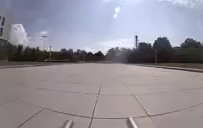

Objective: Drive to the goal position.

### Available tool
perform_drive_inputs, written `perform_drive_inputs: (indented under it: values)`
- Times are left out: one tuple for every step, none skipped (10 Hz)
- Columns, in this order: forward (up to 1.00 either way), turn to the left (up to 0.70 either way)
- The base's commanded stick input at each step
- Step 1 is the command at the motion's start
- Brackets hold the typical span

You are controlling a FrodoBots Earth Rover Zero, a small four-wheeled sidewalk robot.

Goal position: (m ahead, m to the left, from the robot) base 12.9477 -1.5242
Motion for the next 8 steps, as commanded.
perform_drive_inputs:
  values:
    - [0.7,0.0]
    - [0.7,0.0]
    - [0.7,0.0]
    - [0.7,0.0]
    - [0.7,0.0]
    - [0.7,0.0]
    - [0.7,0.0]
    - [0.7,0.0]
